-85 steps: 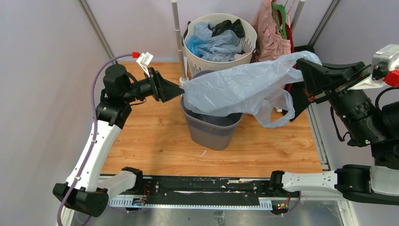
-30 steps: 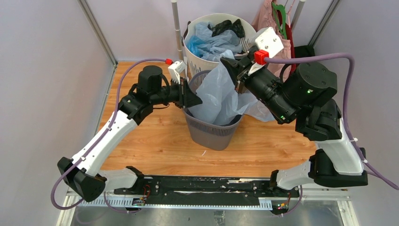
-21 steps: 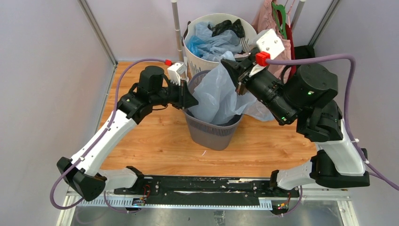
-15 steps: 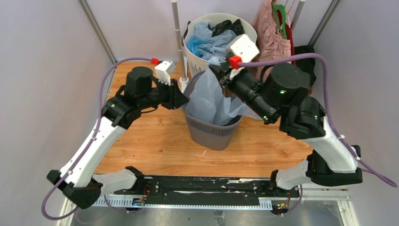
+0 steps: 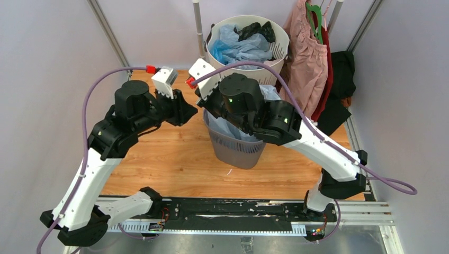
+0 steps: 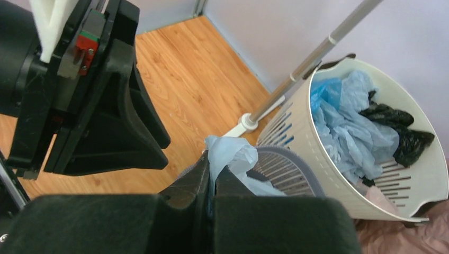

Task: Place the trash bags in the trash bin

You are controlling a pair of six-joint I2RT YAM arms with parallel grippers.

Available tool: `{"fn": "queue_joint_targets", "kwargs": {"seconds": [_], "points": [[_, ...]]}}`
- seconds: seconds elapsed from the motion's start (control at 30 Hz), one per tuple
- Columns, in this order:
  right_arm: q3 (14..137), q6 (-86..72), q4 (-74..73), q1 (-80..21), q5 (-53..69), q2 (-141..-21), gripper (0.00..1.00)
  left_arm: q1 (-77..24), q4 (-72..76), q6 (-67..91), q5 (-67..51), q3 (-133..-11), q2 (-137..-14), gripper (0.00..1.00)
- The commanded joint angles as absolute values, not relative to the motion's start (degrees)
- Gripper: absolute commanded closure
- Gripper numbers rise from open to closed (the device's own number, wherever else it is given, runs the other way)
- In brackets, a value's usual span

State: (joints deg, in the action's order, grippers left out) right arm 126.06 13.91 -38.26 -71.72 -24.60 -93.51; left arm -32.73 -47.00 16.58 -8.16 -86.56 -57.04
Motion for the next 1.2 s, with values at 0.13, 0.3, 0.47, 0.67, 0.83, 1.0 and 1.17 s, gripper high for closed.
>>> {"fn": "queue_joint_targets", "kwargs": {"seconds": [0.13, 0.3, 0.47, 0.67, 0.83, 1.0, 1.17], "points": [[126.9, 9.4, -41.3, -67.9, -24.8, -91.9, 1.00, -33.0, -39.2, 22.4, -18.1, -84.0, -57.5, 0.71], [126.9, 7.9, -41.3, -67.9, -24.5, -92.3, 1.00, -33.0, -32.3, 28.0, -23.1, -82.0, -56.2, 0.70], [127.1, 3.6, -41.4, -67.7, -28.1, -92.8, 1.00, -32.9, -23.6, 35.3, -25.2, -78.3, -53.2, 0.65], [126.1, -3.2, -39.6, -67.7, -33.5, -93.3, 1.00, -33.4, -13.9, 43.0, -24.6, -73.2, -51.7, 0.59], [125.2, -7.7, -37.1, -67.7, -35.2, -93.8, 1.00, -36.0, -11.4, 44.2, -20.7, -70.9, -52.0, 0.57], [123.3, -10.9, -34.9, -67.7, -34.6, -93.8, 1.00, -40.2, -11.1, 42.9, -14.0, -71.0, -54.3, 0.54], [121.9, -11.9, -34.0, -67.8, -34.0, -93.4, 1.00, -43.0, -9.8, 41.3, -5.6, -70.1, -54.6, 0.55]]}}
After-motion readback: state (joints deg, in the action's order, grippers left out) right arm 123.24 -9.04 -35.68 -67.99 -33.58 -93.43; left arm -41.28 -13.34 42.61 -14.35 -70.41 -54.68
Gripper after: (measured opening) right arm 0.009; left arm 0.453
